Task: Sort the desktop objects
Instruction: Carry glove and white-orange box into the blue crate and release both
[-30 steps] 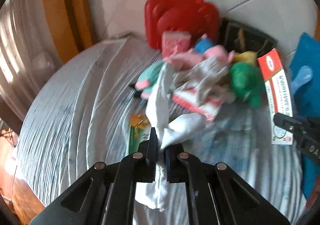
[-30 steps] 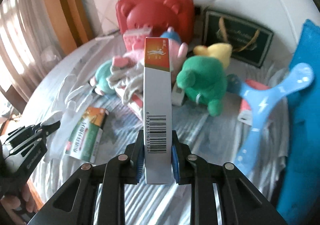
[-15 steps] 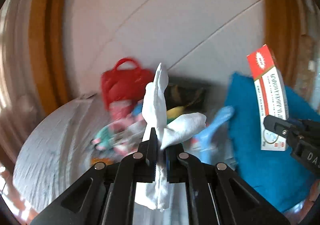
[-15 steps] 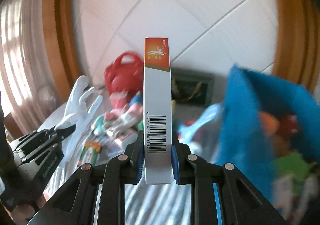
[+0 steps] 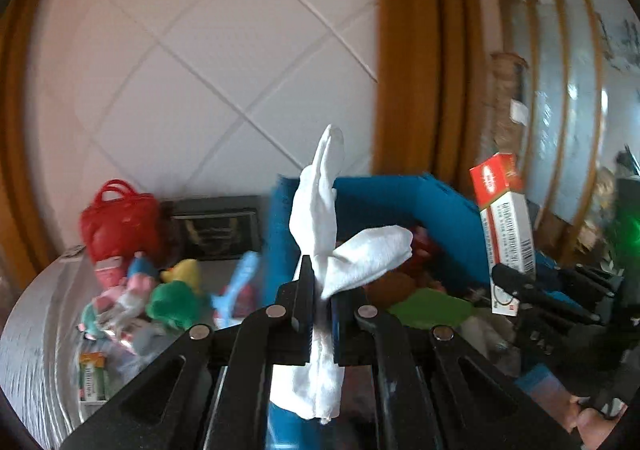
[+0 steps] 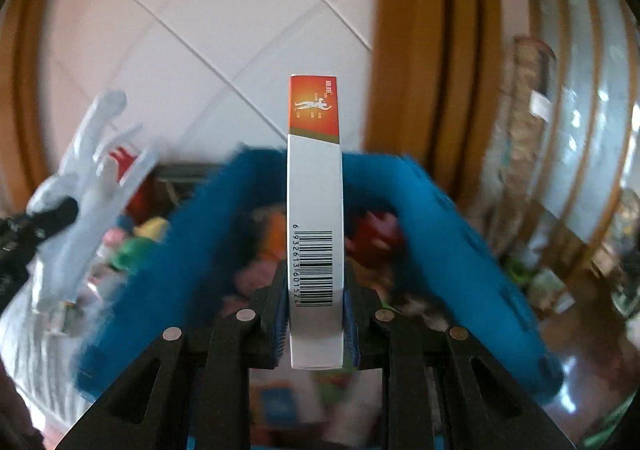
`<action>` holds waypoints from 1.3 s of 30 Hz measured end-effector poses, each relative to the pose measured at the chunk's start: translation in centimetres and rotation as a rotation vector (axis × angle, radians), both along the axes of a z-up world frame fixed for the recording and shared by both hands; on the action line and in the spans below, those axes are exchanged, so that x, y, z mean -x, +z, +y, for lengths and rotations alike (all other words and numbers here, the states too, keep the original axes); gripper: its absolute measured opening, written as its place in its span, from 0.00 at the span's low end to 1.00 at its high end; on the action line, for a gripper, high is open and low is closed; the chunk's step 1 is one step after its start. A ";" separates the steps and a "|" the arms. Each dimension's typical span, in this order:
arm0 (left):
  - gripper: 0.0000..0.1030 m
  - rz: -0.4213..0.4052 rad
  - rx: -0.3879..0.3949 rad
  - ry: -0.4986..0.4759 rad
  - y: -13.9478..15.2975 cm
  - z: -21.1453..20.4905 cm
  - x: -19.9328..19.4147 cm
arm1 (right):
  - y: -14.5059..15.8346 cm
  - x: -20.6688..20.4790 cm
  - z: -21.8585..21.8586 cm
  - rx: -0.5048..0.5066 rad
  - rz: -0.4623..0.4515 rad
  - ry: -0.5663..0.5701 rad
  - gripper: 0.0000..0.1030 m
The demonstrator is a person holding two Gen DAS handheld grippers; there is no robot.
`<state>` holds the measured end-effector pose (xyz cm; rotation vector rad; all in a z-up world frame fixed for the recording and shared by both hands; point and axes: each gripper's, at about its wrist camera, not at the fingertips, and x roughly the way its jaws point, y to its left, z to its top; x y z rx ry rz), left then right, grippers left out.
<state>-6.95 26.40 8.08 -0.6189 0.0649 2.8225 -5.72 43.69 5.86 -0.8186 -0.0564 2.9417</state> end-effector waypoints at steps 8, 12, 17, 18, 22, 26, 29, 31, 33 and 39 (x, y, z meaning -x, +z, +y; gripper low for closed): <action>0.06 -0.098 0.092 -0.043 -3.1 7.1 1.3 | -3.5 0.7 5.7 -0.008 -0.099 -0.072 0.22; 0.06 -0.128 0.128 -0.035 -4.2 8.8 1.8 | -4.7 1.1 7.3 -0.020 -0.140 -0.068 0.22; 0.10 -0.132 0.169 -0.005 -4.1 10.0 2.0 | -5.6 1.8 8.0 -0.017 -0.164 -0.064 0.22; 0.16 -0.134 0.171 -0.002 -4.1 10.0 2.1 | -5.8 1.9 8.2 -0.020 -0.165 -0.064 0.23; 0.75 -0.122 0.167 0.028 -4.2 9.6 2.0 | -5.8 1.9 8.5 -0.027 -0.153 -0.067 0.56; 0.76 -0.104 0.174 0.033 -4.1 9.2 1.8 | -5.6 1.9 8.6 -0.046 -0.137 -0.077 0.80; 0.76 -0.110 0.163 0.042 -4.0 8.7 1.8 | -5.3 1.4 8.7 -0.031 -0.129 -0.068 1.00; 0.80 -0.106 0.150 0.047 -3.8 8.1 1.6 | -5.0 1.0 8.6 -0.033 -0.119 -0.061 1.00; 0.86 -0.100 0.134 0.039 -3.5 7.4 1.2 | -4.6 0.8 8.3 -0.037 -0.123 -0.067 1.00; 0.91 -0.019 0.097 0.047 -1.3 3.6 -0.5 | -1.8 -0.2 6.0 -0.022 -0.060 -0.062 1.00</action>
